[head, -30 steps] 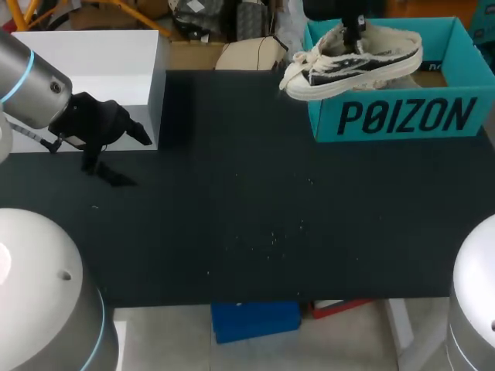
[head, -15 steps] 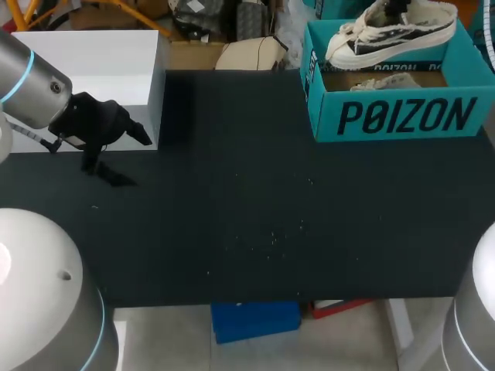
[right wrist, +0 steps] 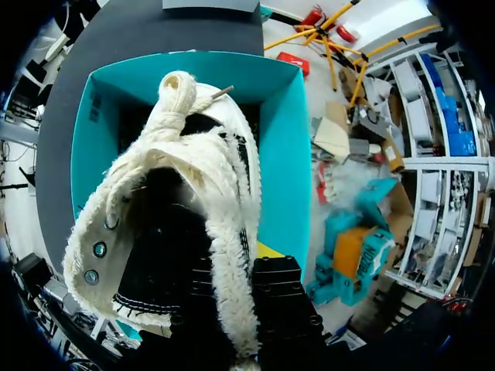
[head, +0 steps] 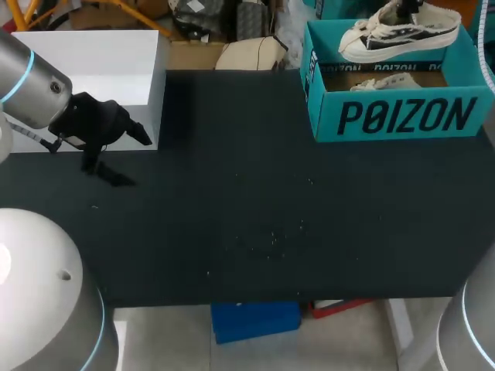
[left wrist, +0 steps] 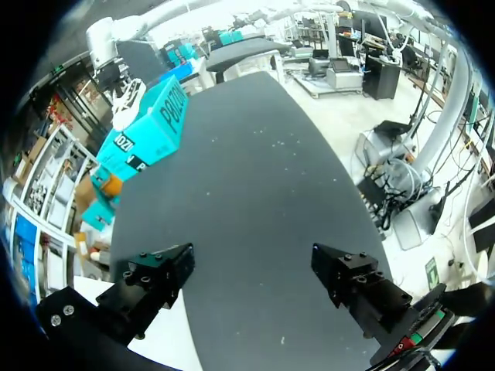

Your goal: Take the shoe out of the shoebox, open the shoe tongue, remove and reinsert the insole, then place the shoe into the shoebox

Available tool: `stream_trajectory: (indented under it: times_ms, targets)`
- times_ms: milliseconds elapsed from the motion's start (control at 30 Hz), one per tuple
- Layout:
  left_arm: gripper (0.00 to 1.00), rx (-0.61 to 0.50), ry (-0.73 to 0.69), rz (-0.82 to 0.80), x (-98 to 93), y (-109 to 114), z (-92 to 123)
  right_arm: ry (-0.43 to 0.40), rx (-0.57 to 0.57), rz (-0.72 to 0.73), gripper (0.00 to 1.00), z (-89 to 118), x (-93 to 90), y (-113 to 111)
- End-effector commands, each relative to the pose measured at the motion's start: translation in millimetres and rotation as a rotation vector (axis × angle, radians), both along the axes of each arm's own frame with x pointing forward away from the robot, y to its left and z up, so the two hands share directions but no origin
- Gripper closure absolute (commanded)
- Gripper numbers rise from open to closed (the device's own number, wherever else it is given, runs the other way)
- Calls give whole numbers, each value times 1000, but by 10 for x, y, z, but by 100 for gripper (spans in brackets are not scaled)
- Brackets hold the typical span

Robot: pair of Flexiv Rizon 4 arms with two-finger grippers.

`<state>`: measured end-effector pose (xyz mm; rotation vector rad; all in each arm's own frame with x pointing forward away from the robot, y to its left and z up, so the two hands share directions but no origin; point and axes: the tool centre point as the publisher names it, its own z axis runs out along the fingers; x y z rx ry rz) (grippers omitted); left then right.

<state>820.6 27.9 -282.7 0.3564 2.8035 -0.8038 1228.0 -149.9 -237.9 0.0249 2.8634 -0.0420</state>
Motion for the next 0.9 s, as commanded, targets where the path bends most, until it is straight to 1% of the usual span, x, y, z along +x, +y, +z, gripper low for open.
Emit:
stream_trajectory:
  times_ms: [33,100,267,600,767,900]
  targets:
    - [0,3,-2,1,-5,-4,-8,32,29,-1,100,-254,447,-51]
    - [0,3,-2,1,-5,-4,-8,41,33,-3,100,-337,490,-64]
    - [0,3,-2,1,-5,-4,-8,79,52,3,100,-579,527,-69]
    - [0,3,-2,1,-5,-4,-8,131,82,-19,100,-990,546,-91]
    - [0,3,-2,1,-5,-4,-8,153,96,-20,100,-1143,543,-50]
    - [0,3,-2,1,-5,-4,-8,165,108,-24,100,-1203,528,-10]
